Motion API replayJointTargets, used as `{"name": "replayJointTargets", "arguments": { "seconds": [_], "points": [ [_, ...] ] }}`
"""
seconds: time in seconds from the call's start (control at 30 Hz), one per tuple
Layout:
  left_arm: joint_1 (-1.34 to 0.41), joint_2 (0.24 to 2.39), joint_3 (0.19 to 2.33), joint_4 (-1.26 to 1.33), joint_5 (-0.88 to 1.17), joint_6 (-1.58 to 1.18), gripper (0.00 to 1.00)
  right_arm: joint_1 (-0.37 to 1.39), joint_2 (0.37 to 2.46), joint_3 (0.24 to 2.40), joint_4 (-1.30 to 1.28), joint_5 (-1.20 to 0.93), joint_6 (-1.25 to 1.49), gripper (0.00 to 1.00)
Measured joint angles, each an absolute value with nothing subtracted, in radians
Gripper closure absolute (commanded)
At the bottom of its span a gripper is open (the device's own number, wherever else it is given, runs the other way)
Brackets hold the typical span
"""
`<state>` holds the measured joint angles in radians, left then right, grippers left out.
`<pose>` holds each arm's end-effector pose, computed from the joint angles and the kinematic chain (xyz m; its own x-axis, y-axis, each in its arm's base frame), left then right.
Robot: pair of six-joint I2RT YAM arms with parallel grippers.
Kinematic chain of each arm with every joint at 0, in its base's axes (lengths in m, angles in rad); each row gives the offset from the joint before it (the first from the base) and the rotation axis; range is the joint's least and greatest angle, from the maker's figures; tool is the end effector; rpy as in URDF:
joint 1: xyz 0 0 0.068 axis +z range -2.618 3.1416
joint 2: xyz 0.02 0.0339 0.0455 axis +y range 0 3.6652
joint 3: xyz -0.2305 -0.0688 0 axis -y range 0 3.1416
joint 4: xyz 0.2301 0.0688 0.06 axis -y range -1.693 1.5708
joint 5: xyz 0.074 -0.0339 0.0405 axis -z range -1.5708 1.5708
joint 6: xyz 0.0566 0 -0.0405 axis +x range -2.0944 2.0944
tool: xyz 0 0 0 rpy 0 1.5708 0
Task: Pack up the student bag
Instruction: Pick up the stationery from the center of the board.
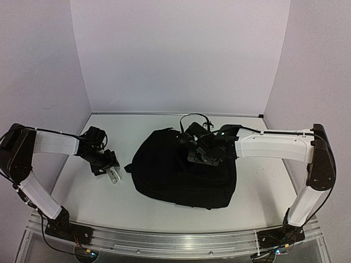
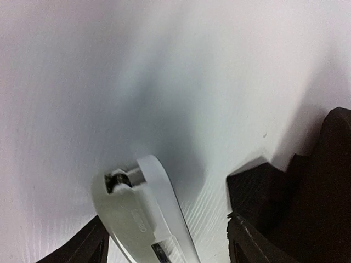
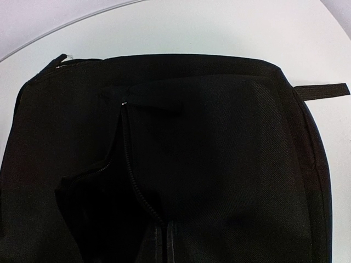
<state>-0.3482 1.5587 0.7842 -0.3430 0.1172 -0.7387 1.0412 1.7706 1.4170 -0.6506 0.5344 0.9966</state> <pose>0.2616 -0.1020 0.1089 -0.8854 -0.3900 -0.2530 -0.2829 0.8838 -0.3726 0.2109 0.3032 0.2125 -0.7391 0.1676 -0.6524 0.0295 0.9757 0.2173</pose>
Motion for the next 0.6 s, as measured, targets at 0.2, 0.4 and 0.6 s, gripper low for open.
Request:
{"name": "replayJointTargets", "arguments": {
  "seconds": [0.2, 0.4, 0.6],
  "points": [
    [-0.348, 1.675, 0.874, -0.304, 0.105, -0.626, 0.29, 1.041, 1.771, 1.417, -0.651, 0.529, 0.998, 1.0],
    [-0.351, 1.682, 0.883, -0.324, 0.109, -0.607, 0.24, 1.039, 1.771, 1.417, -0.651, 0.53, 1.0, 1.0],
    [-0.385, 1.657, 0.875, -0.408, 0.078, -0.626, 0.32, 1.039, 1.771, 1.417, -0.651, 0.53, 0.998, 1.0]
  ]
}}
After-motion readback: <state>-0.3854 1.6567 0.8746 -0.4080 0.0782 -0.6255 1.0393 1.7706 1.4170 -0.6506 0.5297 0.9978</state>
